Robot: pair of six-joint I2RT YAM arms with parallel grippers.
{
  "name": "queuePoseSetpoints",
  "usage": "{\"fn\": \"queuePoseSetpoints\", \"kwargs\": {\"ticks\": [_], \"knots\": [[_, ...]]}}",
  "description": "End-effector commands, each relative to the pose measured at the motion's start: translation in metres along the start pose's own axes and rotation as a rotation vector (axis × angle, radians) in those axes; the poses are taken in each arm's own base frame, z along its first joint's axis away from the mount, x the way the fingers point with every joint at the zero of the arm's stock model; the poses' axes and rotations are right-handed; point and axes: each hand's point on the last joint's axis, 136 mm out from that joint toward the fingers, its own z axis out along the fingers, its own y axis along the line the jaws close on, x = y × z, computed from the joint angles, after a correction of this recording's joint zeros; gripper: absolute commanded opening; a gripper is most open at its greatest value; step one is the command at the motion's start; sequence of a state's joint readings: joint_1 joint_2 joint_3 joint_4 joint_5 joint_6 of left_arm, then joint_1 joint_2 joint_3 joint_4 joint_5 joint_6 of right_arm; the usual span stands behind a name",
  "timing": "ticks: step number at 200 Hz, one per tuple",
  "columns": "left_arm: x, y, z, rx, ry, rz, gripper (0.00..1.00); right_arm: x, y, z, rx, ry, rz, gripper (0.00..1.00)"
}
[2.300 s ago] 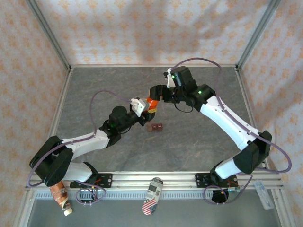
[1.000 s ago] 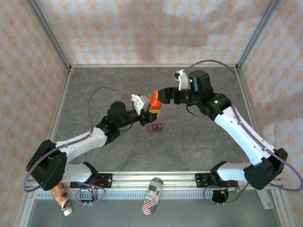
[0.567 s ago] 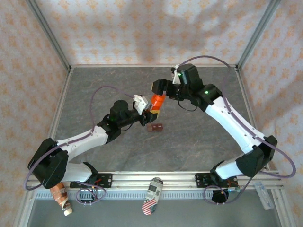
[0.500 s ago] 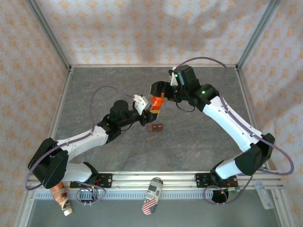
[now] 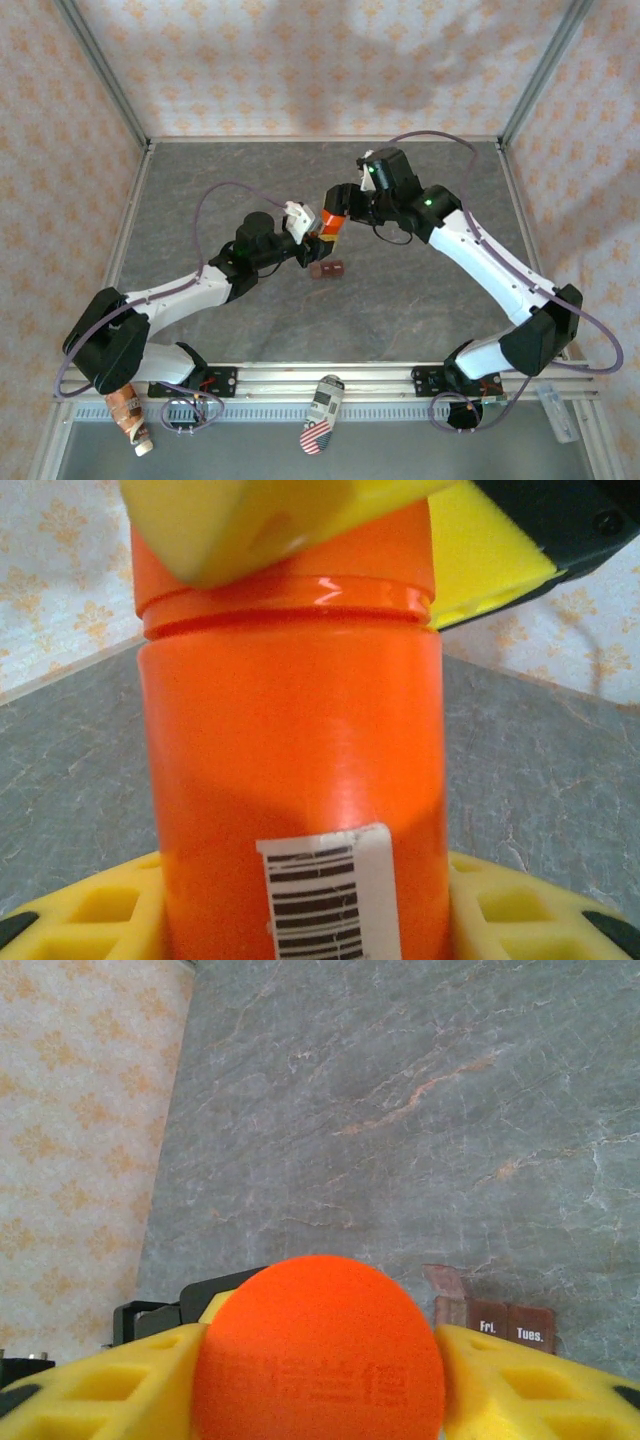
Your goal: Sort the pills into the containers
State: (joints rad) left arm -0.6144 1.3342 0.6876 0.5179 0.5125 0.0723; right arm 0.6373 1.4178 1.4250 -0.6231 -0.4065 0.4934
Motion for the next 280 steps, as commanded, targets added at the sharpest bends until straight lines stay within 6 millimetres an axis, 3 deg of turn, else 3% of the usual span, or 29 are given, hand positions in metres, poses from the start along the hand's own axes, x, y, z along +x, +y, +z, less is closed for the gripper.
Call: {"fn": "queuePoseSetpoints", "kwargs": {"ticks": [1, 25, 51, 64, 93, 116, 130, 151, 172, 196, 229, 280], "knots": [[-0.033, 0.005, 0.0, -0.023, -0.097, 0.02, 0.0, -0.001, 0.004, -0.012, -0.019, -0.034, -0.023, 0.51], [-0.034, 0.003, -0.001, -0.012, -0.099, 0.018, 0.0, -0.003, 0.009, -0.017, -0.042, -0.047, -0.129, 0.43], [-0.036, -0.005, -0.004, 0.04, -0.093, 0.004, 0.0, 0.012, 0.024, -0.026, -0.167, -0.015, -0.486, 0.44], [-0.036, -0.009, -0.005, 0.069, -0.09, -0.01, 0.0, 0.015, 0.023, -0.03, -0.234, -0.011, -0.552, 0.44], [-0.035, -0.013, -0.006, 0.099, -0.086, -0.044, 0.0, 0.003, 0.022, -0.032, -0.324, 0.01, -0.464, 0.49], [-0.035, -0.009, -0.007, 0.077, -0.087, -0.041, 0.0, -0.01, 0.027, -0.042, -0.316, -0.049, -0.348, 0.76], [-0.034, -0.005, -0.008, 0.055, -0.088, -0.04, 0.0, -0.025, 0.022, -0.052, -0.259, -0.126, -0.221, 0.82], [-0.031, -0.001, -0.009, 0.027, -0.085, -0.03, 0.0, -0.038, 0.01, -0.062, -0.199, -0.203, 0.012, 0.83], [-0.029, 0.001, -0.008, 0.013, -0.074, -0.018, 0.0, -0.037, -0.009, -0.058, -0.09, -0.227, 0.152, 0.83], [-0.027, 0.002, -0.008, 0.01, -0.06, -0.01, 0.0, -0.032, -0.012, -0.047, -0.02, -0.217, 0.139, 0.84], [-0.027, 0.002, -0.007, 0.012, -0.057, -0.011, 0.0, -0.026, 0.001, -0.029, -0.02, -0.175, 0.095, 0.84], [-0.024, 0.002, -0.008, 0.011, -0.052, -0.017, 0.0, -0.018, 0.013, -0.017, -0.03, -0.14, 0.049, 0.82]]}}
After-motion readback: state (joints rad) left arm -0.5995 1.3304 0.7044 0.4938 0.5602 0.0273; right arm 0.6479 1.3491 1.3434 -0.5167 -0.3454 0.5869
